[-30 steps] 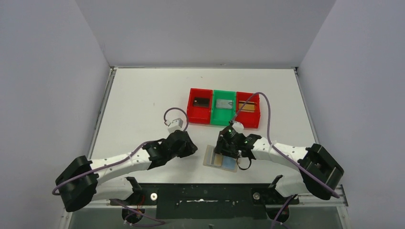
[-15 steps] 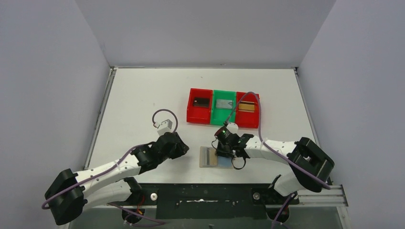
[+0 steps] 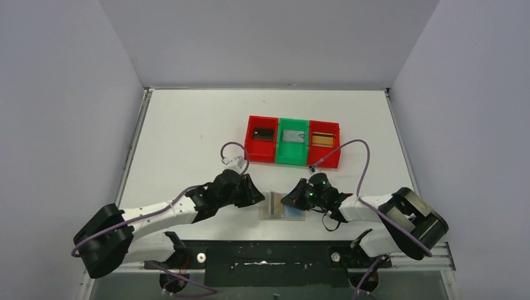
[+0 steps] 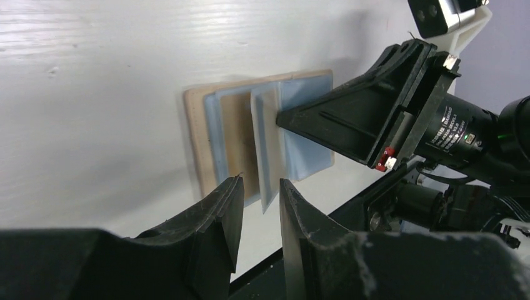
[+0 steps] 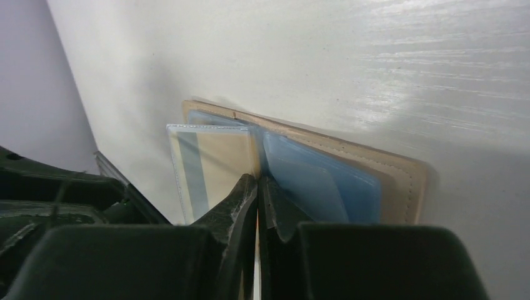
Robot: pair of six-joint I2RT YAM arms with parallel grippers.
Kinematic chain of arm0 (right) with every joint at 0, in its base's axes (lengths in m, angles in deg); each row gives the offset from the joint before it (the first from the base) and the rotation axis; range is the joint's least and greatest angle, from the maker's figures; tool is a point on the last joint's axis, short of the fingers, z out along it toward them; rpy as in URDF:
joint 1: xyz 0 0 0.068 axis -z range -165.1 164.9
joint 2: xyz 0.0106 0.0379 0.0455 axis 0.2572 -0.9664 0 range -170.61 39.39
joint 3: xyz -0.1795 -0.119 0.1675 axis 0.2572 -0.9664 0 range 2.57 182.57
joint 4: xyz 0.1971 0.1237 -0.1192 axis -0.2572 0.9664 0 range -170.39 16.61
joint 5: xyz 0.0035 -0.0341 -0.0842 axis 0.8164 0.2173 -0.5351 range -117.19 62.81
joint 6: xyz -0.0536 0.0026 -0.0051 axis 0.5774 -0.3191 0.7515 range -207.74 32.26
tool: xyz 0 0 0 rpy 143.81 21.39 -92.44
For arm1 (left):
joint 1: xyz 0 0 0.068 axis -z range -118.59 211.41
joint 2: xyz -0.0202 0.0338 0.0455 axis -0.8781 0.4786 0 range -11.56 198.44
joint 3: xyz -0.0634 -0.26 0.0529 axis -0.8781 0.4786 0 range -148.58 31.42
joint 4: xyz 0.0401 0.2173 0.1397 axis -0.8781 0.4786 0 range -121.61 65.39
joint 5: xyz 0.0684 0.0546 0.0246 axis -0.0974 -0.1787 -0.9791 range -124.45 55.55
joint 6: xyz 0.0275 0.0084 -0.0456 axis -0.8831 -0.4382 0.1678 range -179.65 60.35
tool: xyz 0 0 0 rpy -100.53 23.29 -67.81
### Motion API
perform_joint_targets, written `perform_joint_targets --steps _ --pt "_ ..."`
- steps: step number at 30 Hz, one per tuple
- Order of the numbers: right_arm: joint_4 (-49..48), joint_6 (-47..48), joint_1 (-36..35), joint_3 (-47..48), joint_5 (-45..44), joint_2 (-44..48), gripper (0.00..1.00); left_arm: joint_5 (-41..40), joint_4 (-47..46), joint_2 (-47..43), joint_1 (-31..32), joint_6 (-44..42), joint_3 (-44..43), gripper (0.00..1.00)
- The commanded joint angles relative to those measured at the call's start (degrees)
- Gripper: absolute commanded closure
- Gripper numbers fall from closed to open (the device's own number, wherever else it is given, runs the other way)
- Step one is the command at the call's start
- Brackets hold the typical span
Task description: Take the credit cards out of the card holder
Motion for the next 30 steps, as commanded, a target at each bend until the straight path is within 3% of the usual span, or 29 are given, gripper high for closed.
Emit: perform_joint_targets --steps 1,17,30 --pt "-9.89 -2.58 1.74 -4.55 2.80 -3.32 1.00 8.27 -9.72 5.50 0.48 -2.63 -3.56 0.73" --pt "-11.77 -3.44 3.23 -6.08 3.19 -4.31 1.00 13.46 -16.60 18.54 2.17 2.20 -5.96 0.71" --pt "-13.54 -5.00 4.37 -7.88 3.16 -5.11 1.00 2.99 -6.82 11.13 2.67 1.89 -5.98 0.67"
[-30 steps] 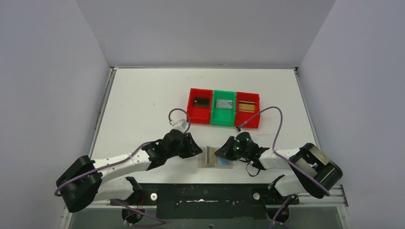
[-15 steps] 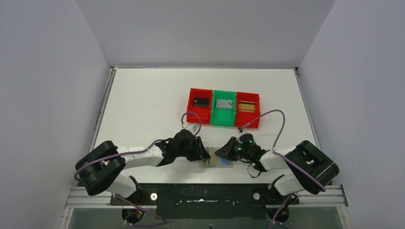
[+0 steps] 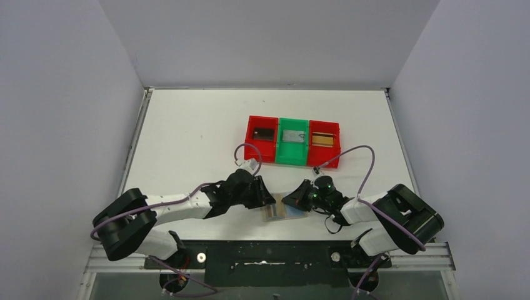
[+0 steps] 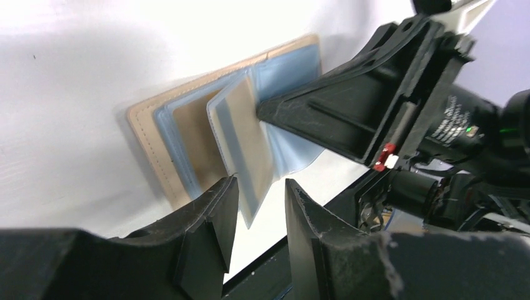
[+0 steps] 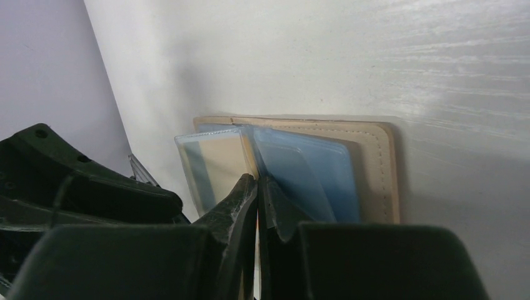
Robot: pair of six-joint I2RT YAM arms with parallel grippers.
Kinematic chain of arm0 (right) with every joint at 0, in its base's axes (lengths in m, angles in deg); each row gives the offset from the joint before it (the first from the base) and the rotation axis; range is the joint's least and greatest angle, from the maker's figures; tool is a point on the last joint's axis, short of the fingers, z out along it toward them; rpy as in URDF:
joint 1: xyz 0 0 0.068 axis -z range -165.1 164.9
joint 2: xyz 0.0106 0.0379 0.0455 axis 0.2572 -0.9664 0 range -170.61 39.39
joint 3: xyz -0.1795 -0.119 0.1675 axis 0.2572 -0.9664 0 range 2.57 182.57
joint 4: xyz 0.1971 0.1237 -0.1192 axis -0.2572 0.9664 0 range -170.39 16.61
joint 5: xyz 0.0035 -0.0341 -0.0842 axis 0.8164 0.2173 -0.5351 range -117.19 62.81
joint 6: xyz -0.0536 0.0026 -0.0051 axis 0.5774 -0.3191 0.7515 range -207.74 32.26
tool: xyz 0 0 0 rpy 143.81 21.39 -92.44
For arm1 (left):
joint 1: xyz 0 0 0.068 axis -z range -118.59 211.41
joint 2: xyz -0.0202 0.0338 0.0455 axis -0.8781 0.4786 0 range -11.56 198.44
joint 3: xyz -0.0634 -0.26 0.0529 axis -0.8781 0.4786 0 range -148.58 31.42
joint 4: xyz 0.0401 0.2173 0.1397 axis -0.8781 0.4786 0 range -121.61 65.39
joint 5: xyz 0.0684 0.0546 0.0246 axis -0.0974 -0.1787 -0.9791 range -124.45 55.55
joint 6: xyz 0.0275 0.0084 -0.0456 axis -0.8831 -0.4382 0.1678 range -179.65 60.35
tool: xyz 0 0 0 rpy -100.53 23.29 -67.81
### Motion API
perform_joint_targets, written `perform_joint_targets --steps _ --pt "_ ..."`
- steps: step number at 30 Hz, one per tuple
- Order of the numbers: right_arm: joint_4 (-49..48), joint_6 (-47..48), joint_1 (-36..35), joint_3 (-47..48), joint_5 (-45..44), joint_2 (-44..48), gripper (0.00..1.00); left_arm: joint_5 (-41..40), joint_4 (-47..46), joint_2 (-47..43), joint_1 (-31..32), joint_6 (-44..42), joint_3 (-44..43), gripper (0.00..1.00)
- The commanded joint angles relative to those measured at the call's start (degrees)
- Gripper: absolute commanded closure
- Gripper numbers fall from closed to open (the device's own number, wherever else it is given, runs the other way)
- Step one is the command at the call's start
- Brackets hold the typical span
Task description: Take the credit cards out of the card holder
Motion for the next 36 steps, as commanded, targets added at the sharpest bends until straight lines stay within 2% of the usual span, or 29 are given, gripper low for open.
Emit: perform_joint_targets --steps 1,5,12,18,24,36 --pt "-0.03 -0.44 0.80 -2.31 -1.06 -2.06 1.00 -3.46 0.68 -2.28 0.09 -0.27 -2.64 0.67" --pt "-2.66 -1.41 0.93 -3.04 -0.29 -3.58 1.00 -1.44 -0.14 0.68 0.29 -0.61 -3.90 0.66" --pt "-3.70 -1.94 1.29 -3.66 -0.13 -3.76 1.00 -2.53 2.51 3.45 1.17 -0.82 -5.74 0.66" --pt "-2.96 -1.75 1.30 -3.55 -0.18 -3.56 1.00 -4.93 4.62 2.78 1.80 -0.46 -6.83 0.66" --pt "-2.57 -1.75 1.38 -3.49 -0.33 -3.29 1.00 -7.02 6.56 0.49 1.84 -0.36 -6.25 0.62" --pt "-2.98 -1.81 1.53 -3.57 0.02 -2.71 1.00 1.18 -3.52 7.16 2.45 -0.85 -7.48 0.64"
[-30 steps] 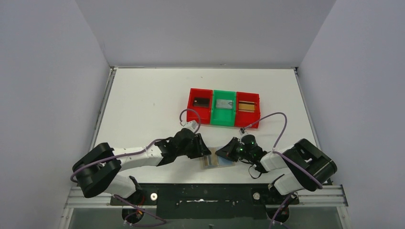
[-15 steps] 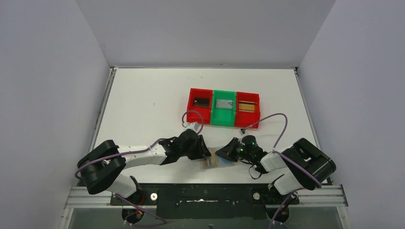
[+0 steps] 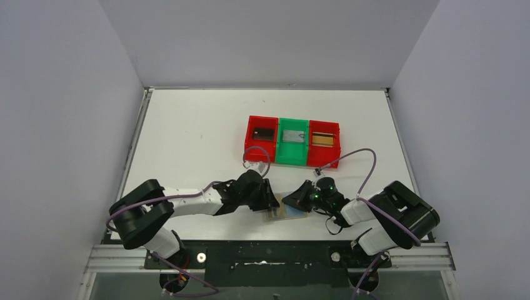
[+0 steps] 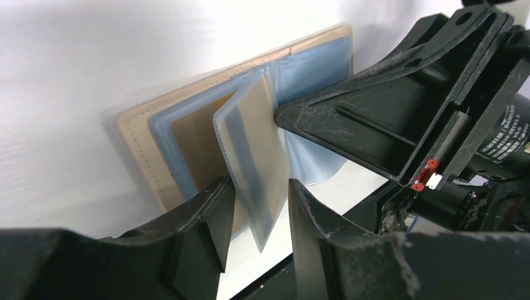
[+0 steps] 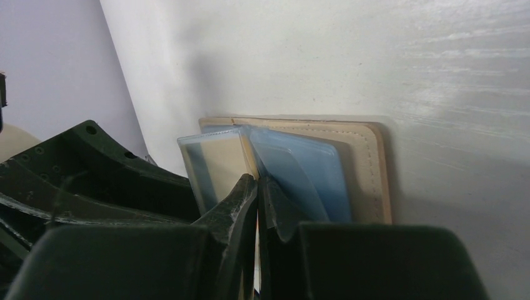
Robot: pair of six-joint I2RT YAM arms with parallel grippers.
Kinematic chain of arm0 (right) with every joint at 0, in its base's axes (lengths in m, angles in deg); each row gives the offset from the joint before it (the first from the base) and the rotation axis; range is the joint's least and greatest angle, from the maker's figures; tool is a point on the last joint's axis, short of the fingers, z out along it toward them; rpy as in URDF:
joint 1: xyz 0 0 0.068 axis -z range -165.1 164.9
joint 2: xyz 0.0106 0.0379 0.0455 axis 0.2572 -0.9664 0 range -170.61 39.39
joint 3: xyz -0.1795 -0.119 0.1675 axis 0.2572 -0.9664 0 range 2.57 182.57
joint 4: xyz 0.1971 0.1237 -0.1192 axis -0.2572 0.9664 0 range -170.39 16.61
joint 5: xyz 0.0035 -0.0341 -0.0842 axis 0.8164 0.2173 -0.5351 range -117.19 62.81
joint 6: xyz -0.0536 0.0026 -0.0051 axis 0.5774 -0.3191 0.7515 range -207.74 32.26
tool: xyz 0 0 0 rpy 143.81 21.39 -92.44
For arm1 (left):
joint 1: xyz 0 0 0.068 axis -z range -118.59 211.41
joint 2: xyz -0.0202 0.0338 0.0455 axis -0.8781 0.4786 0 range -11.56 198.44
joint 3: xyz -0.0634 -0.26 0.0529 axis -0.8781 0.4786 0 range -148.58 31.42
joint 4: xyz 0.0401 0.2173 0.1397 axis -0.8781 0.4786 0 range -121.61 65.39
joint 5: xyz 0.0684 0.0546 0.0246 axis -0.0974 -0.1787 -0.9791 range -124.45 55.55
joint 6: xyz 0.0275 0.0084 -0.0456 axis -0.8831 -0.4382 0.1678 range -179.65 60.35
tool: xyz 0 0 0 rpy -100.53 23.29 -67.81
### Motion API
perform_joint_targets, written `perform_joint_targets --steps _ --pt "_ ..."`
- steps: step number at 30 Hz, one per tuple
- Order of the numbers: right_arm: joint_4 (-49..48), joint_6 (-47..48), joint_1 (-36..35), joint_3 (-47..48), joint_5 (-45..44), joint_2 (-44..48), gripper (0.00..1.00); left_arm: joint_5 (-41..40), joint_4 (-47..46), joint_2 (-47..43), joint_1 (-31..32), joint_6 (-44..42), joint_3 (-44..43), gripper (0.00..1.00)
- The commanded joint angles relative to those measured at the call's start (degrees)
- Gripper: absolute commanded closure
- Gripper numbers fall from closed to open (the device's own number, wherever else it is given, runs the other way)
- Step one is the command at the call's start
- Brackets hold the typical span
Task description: Take the credit cards out of the card holder
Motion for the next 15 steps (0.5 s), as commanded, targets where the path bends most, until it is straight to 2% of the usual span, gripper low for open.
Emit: perform_joint_targets --steps 1,3,6,8,11,15 --pt "3.77 1.53 0.38 -1.18 -1.57 0.03 1.00 3.45 -6.31 1.09 0.59 -0.97 -3.50 0.66" --pt "3.82 1.97 0.38 -0.54 -0.99 0.93 0.96 3.61 -6.87 0.72 0.55 -1.45 -4.11 0.68" --pt "4.57 2.77 0.23 0.87 0.39 4.29 0.78 3.88 -6.52 0.12 0.51 -2.55 -5.90 0.68" --pt "8.95 3.90 0.13 2.68 -0.34 8.60 0.67 4.41 -5.73 0.40 0.43 -3.52 -7.37 0.68" --pt "21.84 6.23 0.20 6.39 -4.78 15.92 0.52 5.86 -5.87 1.81 0.46 -4.68 -8.92 0.68" --pt "44.77 6.58 0.38 11.07 -18.48 26.62 0.46 8.44 -8.04 4.71 0.59 -5.02 -10.43 0.68"
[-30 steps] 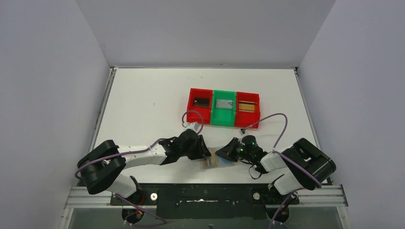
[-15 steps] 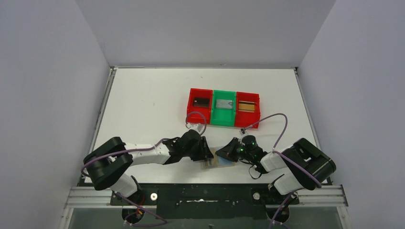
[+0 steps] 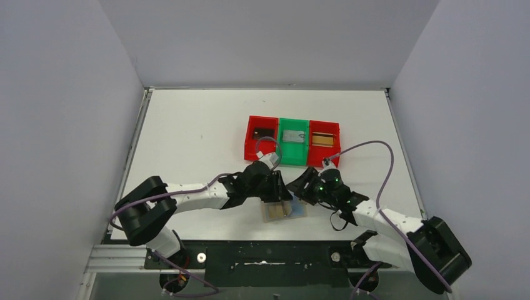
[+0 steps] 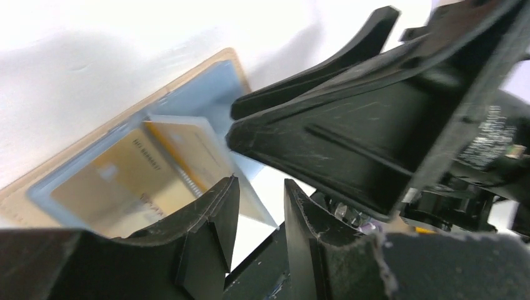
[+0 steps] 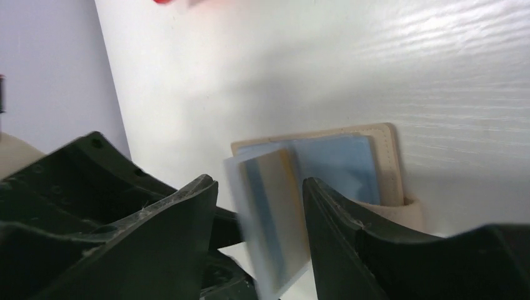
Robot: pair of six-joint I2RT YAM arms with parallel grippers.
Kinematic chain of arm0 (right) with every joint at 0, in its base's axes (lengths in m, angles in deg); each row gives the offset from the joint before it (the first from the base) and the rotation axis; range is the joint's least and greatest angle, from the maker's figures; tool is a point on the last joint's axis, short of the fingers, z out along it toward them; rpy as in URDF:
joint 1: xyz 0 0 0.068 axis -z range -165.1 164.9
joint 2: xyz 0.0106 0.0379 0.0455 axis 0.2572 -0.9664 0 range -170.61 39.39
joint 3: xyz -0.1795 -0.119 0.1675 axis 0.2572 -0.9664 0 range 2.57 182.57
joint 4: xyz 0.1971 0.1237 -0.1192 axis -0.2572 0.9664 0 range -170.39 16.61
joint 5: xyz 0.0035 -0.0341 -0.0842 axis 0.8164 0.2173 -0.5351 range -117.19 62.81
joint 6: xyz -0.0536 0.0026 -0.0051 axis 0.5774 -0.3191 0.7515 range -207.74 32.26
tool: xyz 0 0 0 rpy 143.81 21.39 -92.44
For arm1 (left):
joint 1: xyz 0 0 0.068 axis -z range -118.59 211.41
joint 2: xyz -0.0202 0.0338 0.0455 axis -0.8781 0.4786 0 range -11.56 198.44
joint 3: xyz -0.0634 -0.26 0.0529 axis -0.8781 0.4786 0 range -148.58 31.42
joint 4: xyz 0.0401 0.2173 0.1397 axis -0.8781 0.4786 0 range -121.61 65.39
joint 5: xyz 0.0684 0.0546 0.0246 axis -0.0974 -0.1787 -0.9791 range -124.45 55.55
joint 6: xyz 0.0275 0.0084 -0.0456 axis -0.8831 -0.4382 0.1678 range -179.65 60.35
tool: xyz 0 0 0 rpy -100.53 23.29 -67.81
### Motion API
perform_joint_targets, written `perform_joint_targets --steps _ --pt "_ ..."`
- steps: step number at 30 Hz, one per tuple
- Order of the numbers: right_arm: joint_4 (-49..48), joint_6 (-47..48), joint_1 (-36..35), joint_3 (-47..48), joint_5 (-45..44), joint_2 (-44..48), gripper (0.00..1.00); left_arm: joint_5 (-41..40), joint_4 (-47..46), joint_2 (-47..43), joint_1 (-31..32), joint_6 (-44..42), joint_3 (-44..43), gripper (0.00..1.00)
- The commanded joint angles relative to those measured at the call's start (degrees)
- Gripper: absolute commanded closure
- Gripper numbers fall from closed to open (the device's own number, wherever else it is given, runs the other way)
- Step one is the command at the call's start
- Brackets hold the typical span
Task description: Take the credit cards out of the card holder
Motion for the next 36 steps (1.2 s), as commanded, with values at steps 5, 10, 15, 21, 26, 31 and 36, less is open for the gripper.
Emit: perform_joint_targets --steps 5,10,15,21,26,31,36 --pt "39.36 2.42 0.55 7.03 -23.96 22.81 0.44 5.49 -6.34 7.97 0.61 -1.68 -6.11 0.68" --pt "38.22 6.01 1.00 5.89 -20.03 28.45 0.46 -0.55 -4.58 3.49 0.99 -1.02 -4.22 0.68" --pt "32.48 9.84 0.85 7.12 -12.52 20.57 0.53 -4.83 0.13 -1.36 -0.53 0.41 -1.07 0.66" --pt "27.11 14.04 -1.09 9.17 -7.99 11.93 0.69 -4.30 -0.08 -1.23 -1.12 1.82 1.01 0.66" --pt "26.89 14.78 -3.94 11.15 -9.18 9.17 0.72 -3.51 -1.14 -1.20 -1.12 2.57 2.21 0.66" --pt "25.96 14.34 -5.74 11.67 -9.81 5.60 0.76 -0.91 -3.01 0.22 -1.07 2.51 2.05 0.66" --pt "26.78 12.45 -5.55 11.08 -12.47 2.66 0.74 1.67 -3.96 2.66 -1.03 2.51 0.72 0.66"
